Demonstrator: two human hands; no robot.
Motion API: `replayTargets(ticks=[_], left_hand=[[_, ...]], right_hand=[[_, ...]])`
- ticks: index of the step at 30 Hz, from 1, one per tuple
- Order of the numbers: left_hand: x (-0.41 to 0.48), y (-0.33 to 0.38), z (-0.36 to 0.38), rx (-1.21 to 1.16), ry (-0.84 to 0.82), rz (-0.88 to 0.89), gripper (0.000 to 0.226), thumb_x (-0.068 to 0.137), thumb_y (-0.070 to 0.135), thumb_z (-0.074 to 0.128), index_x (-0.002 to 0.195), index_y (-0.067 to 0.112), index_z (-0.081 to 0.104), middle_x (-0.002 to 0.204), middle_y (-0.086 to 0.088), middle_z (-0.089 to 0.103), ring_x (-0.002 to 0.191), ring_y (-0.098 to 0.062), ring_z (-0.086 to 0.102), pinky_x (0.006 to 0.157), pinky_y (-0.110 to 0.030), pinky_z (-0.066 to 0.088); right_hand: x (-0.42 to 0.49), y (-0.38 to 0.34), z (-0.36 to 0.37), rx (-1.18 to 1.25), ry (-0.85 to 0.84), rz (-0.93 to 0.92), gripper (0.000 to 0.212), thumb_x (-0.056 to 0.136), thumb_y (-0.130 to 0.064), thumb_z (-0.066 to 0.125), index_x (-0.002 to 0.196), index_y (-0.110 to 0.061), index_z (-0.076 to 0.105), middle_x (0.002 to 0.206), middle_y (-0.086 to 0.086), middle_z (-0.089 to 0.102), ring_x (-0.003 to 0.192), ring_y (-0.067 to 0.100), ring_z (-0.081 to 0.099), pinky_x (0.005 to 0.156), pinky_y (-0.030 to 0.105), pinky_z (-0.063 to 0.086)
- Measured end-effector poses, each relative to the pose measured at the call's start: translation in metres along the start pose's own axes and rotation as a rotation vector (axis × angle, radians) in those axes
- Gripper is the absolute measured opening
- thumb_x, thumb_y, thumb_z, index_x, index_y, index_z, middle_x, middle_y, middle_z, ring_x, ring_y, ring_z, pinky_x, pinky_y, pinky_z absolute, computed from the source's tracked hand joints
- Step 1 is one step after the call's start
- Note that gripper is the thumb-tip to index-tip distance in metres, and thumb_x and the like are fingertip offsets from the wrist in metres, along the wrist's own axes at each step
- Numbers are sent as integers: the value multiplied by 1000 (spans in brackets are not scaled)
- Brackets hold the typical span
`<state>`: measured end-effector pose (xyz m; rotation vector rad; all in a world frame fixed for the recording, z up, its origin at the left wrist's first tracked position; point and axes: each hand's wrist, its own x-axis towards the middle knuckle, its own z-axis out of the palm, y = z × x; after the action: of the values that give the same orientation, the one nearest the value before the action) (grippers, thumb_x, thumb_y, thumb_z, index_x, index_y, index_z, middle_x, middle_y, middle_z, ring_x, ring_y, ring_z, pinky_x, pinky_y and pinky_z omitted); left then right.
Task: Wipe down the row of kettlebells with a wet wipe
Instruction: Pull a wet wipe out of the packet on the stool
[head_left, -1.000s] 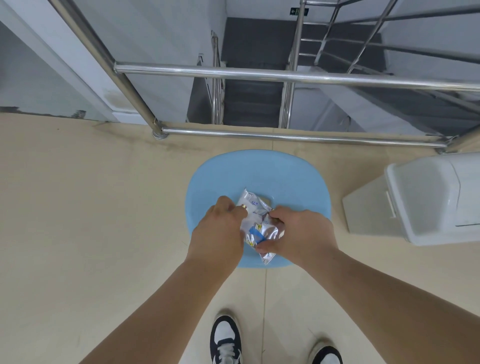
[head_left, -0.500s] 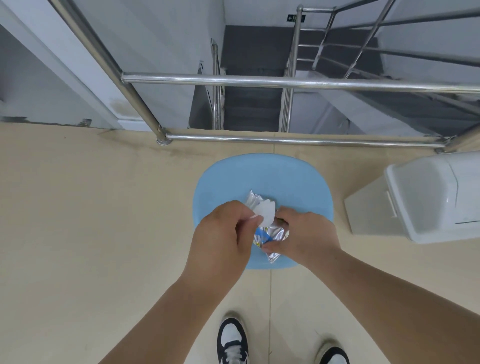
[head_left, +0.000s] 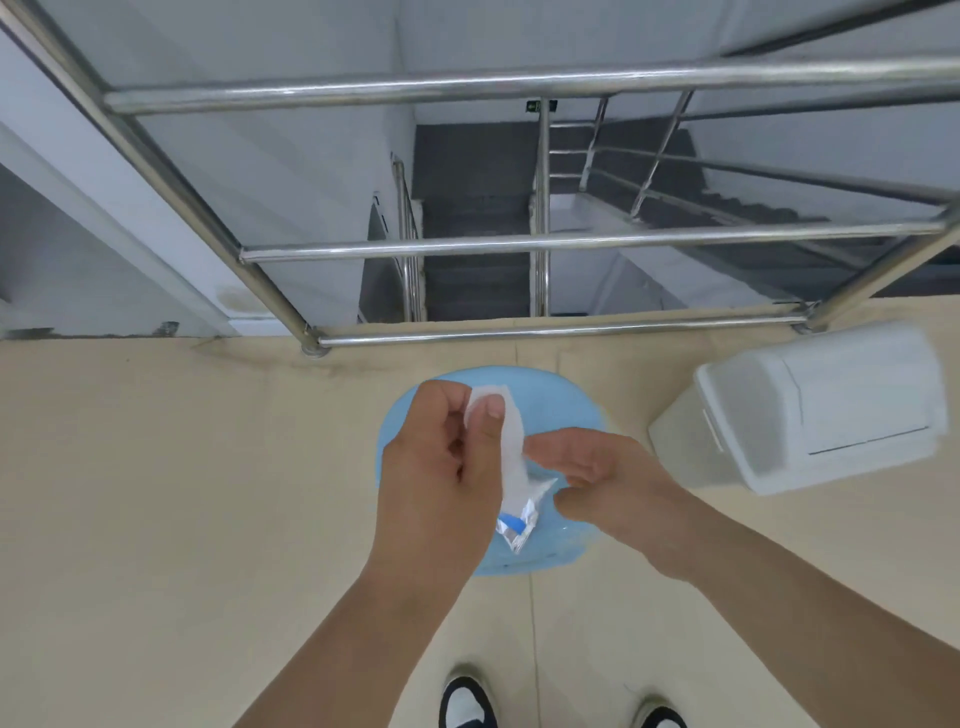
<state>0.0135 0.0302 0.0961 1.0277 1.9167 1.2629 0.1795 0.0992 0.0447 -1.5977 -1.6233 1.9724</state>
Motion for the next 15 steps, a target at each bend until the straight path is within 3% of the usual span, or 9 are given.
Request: replayTargets(ticks=[2, 4, 6, 9, 12, 15], left_hand=[[-9, 37, 7, -61, -47, -37, 20, 103, 32, 57, 89, 18, 58, 77, -5, 65, 63, -15, 60, 55, -25, 48], [-26, 78, 19, -106, -138, -75, 17, 102, 35, 57, 90, 22, 60, 78, -6, 69, 71, -22, 65, 60, -32, 53], [-51, 123, 36, -142, -265, -84, 15, 101, 37, 59, 90, 27, 62, 78, -5, 71, 72, -23, 68, 62, -38, 56], [-97, 187, 66, -234, -463, -102, 10, 95, 29, 69, 94, 21, 64, 78, 1, 74, 73, -18, 71, 66, -36, 58], [-155, 247, 102, -271, -645, -160, 19, 87, 21, 82, 99, 18, 67, 92, -4, 79, 91, -30, 75, 84, -49, 62], [-228, 307, 141, -317, -813, -193, 32, 77, 24, 87, 99, 12, 66, 103, -23, 73, 103, -45, 69, 93, -64, 55]], right_hand=[[-50, -24, -17, 170, -37, -68, 46, 87, 6, 64, 121, -21, 76, 124, -4, 77, 124, 13, 67, 111, 33, 48], [-105, -44, -35, 319, -12, -116, 24, 97, -8, 66, 117, -13, 78, 118, 9, 78, 116, 25, 72, 105, 37, 53], [-157, -54, -57, 436, 105, -135, 23, 99, -20, 65, 113, -6, 78, 110, 13, 79, 100, 26, 74, 93, 33, 58], [-236, -56, -90, 600, 333, -163, 20, 91, -19, 74, 98, 0, 75, 93, 14, 77, 80, 22, 71, 70, 26, 57], [-326, -47, -128, 726, 518, -197, 25, 73, -21, 84, 90, -5, 76, 94, 20, 77, 83, 29, 74, 72, 34, 58], [-422, -21, -164, 813, 635, -224, 20, 70, -13, 91, 79, -11, 74, 95, 26, 73, 86, 35, 72, 81, 46, 58]])
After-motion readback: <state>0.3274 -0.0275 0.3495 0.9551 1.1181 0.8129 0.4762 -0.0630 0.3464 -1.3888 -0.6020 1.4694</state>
